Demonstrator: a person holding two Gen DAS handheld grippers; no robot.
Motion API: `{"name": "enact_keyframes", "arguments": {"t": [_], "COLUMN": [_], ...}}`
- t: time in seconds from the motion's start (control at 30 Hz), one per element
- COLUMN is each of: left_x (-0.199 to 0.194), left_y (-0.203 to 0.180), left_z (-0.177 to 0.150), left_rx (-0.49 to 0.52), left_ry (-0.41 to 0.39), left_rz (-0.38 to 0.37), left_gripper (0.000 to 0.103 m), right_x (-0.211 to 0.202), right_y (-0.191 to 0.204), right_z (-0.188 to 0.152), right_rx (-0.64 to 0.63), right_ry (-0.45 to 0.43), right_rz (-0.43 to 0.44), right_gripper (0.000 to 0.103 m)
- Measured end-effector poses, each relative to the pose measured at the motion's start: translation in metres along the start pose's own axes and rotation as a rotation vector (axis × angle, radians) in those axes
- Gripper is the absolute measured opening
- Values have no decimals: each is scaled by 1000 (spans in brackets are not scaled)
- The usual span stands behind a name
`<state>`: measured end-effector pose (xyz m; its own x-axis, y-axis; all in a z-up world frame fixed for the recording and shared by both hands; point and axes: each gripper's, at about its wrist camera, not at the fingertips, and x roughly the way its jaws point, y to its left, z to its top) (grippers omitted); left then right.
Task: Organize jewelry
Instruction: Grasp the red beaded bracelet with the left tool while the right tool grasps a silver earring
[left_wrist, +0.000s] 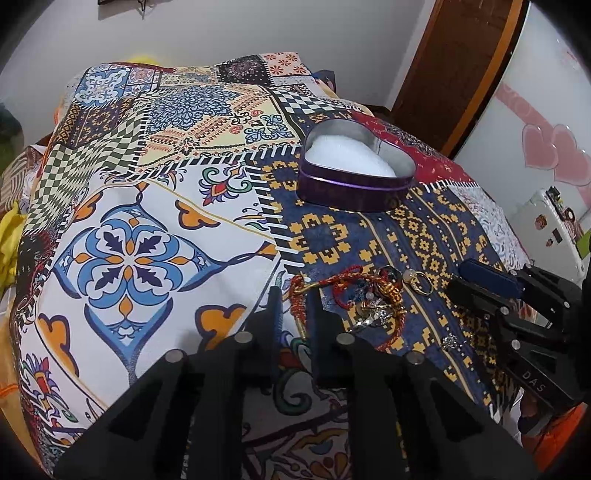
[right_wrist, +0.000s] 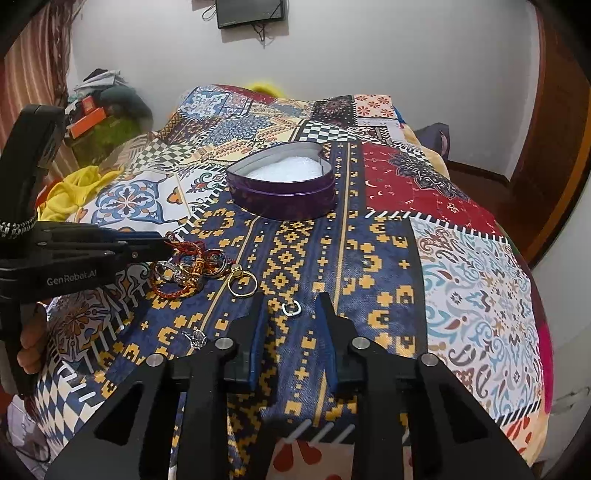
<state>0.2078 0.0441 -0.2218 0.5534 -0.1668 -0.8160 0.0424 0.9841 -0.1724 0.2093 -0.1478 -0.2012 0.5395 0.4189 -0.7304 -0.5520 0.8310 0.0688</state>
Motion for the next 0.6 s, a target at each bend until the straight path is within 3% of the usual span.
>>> {"name": "enact_keyframes", "arguments": {"t": [0.17, 0.6], "left_x": [-1, -39], "left_y": [-1, -6], "left_z": [-1, 9], "left_rx": [8, 5], "left_ry": [-3, -83], "left_rz": [-2, -37], "left_gripper": [6, 6], "right_x": [2, -18], "right_y": [1, 2], "right_z": [1, 13], "right_rx": [-8, 9], "right_ry": [9, -33], "right_rz": [10, 11], "right_gripper": [10, 9]}}
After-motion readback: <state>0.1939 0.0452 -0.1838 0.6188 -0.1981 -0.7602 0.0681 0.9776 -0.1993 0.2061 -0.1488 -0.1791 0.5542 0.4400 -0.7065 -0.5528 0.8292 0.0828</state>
